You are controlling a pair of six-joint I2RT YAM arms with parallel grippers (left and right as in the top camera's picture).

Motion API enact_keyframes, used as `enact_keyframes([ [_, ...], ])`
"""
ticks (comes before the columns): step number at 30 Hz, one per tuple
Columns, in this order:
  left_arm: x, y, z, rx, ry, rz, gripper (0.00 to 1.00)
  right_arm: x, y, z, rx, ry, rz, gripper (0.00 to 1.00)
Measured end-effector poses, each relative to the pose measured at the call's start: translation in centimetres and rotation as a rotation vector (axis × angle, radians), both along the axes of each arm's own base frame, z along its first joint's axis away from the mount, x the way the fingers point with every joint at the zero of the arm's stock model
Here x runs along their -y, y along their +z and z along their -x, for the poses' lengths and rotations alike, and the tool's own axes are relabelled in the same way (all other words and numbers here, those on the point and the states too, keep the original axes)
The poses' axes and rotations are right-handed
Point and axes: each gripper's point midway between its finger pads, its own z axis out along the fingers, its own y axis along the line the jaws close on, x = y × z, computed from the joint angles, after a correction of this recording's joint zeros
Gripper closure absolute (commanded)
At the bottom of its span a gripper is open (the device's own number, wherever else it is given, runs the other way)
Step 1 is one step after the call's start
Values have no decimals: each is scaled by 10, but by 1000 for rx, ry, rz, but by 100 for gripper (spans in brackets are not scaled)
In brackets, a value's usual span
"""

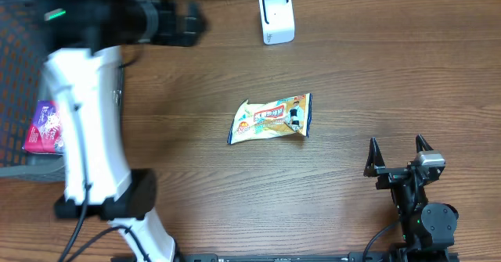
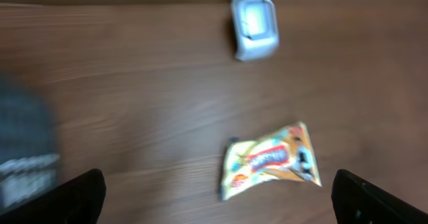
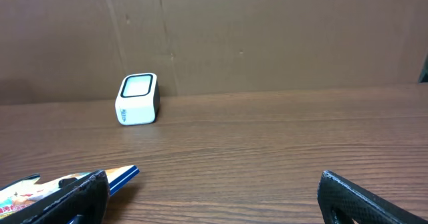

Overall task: Scan the item barcode
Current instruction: 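Reach the left gripper into the basket and grasp the red-purple pack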

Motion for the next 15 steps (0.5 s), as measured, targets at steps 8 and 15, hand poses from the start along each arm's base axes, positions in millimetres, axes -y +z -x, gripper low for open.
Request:
enact_keyframes([
  [8,-147,24,36,56,413,17,1,0,0,0,0,0,0,0],
  [15,-218,-4,64,-40,621,56,0,0,0,0,0,0,0,0],
])
